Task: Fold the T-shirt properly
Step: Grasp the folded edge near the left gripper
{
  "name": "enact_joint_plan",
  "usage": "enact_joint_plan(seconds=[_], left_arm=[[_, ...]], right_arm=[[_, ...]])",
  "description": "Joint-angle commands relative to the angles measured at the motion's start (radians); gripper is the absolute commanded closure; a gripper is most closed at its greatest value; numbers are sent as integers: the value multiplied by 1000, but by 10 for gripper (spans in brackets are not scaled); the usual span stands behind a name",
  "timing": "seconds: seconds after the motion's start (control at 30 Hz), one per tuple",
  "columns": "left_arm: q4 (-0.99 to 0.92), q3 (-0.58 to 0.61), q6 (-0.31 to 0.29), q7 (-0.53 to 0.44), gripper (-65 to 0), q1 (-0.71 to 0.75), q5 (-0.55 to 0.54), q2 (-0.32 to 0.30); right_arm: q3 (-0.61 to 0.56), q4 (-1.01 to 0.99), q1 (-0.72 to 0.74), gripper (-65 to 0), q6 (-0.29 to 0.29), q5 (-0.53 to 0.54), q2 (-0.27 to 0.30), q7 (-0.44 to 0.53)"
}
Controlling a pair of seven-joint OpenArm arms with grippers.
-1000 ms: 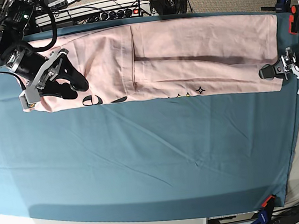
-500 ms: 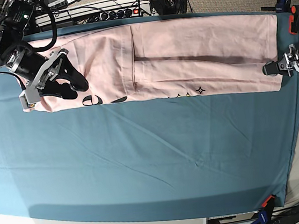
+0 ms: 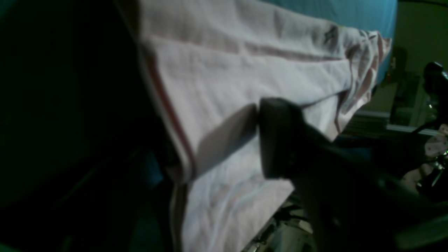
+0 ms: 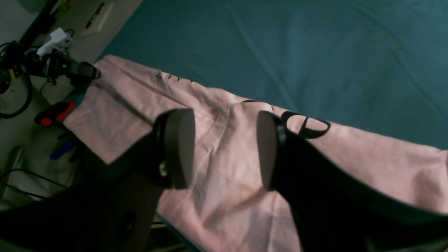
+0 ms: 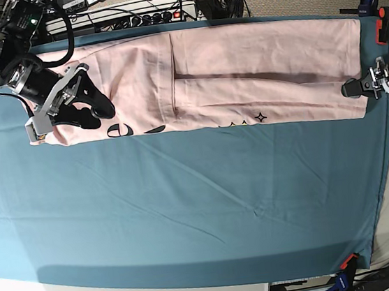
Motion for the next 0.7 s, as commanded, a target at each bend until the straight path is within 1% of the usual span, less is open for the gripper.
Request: enact_joint_plan(seconds=[0.0,0.07,0.3,0.33,0.4,0.43,0.53,0.6,0.67], left_arm=[[3,-1,2,24,-328,1,30,-24],[3,-1,1,24,-322,7,30,-24],[3,-1,2,24,-178,32,30,-24],[3,-1,2,24,-144,27,30,-24],[3,-1,1,24,-32,24,30,-24],[3,-1,1,24,0,25,30,-24],[5,-1,-15,24,0,24,30,-24],[27,-2,-16,24,0,23,30,-24],[82,-2,-16,24,0,23,30,-17]], right_arm=[[3,14,8,-294,1,25,11,21],[3,14,8,-294,1,25,11,21],[3,14,8,-294,1,25,11,21],[3,14,8,-294,1,25,11,21],[3,14,8,-294,1,24,11,21],[3,14,8,-294,1,19,11,21],[3,14,8,-294,1,-42,11,21],[3,14,8,-294,1,-129,11,21],[4,14,8,-294,1,-254,11,61]])
